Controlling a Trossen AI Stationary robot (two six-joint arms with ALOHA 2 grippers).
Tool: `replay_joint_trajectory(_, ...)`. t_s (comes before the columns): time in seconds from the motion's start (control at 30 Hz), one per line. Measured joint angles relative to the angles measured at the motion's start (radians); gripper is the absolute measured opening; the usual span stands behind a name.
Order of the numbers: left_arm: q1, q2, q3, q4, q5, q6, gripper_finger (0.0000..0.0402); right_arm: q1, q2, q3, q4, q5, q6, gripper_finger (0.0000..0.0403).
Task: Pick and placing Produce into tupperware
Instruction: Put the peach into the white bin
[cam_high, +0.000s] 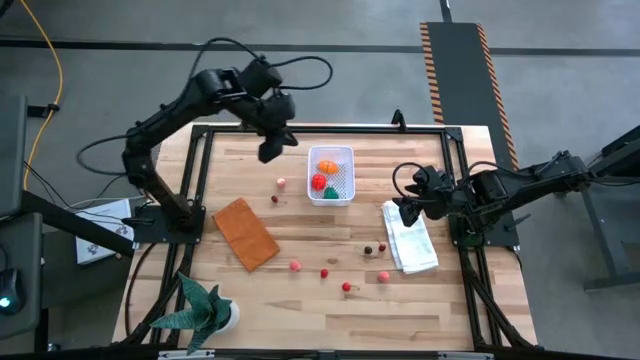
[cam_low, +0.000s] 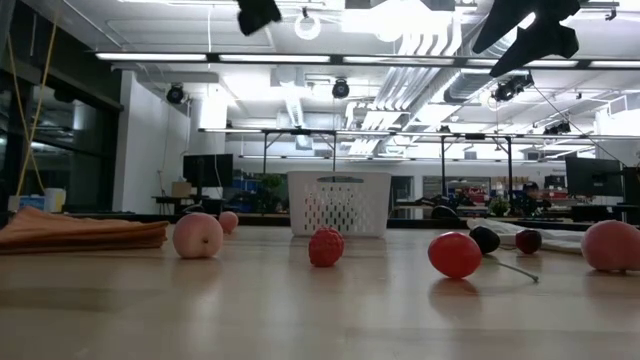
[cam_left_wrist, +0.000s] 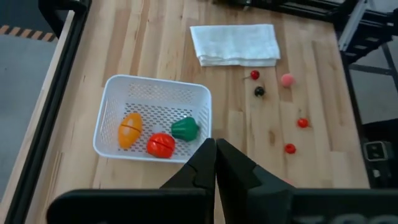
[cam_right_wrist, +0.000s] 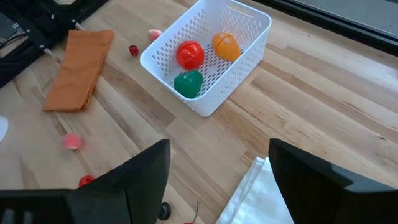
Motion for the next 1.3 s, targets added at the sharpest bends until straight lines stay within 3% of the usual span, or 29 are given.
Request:
replay_joint_trajectory(0.53, 0.000, -0.260, -0.001, -0.155, -0.010, -0.079, 0.0001, 0.000, 0.000, 0.000, 0.021, -0.023, -0.006, 0.0263)
replay_joint_trajectory(0.67, 0.000, -0.332, -0.058, -0.156, -0.012, -0.104, 0.0001, 0.000, 0.000, 0.000, 0.023, -0.024, -0.007, 0.0263)
replay_joint_trajectory(0.8, 0.000, -0.432, -0.206, -0.098, -0.023, -0.152, 0.0001, 0.000, 0.000, 0.000, 0.026, -0.026, -0.007, 0.0263)
replay_joint_trajectory(1.1, 0.000, -0.713, -0.701, 0.272, -0.027, -0.324, 0.0000, 0.000, 0.000, 0.000, 0.030, -0.030, -0.001, 0.0263)
replay_joint_trajectory(1.3, 0.000, -0.823, -0.962, 0.399, -0.050, -0.384, 0.0003, 0.000, 0.000, 0.000, 0.030, -0.033, 0.002, 0.0263)
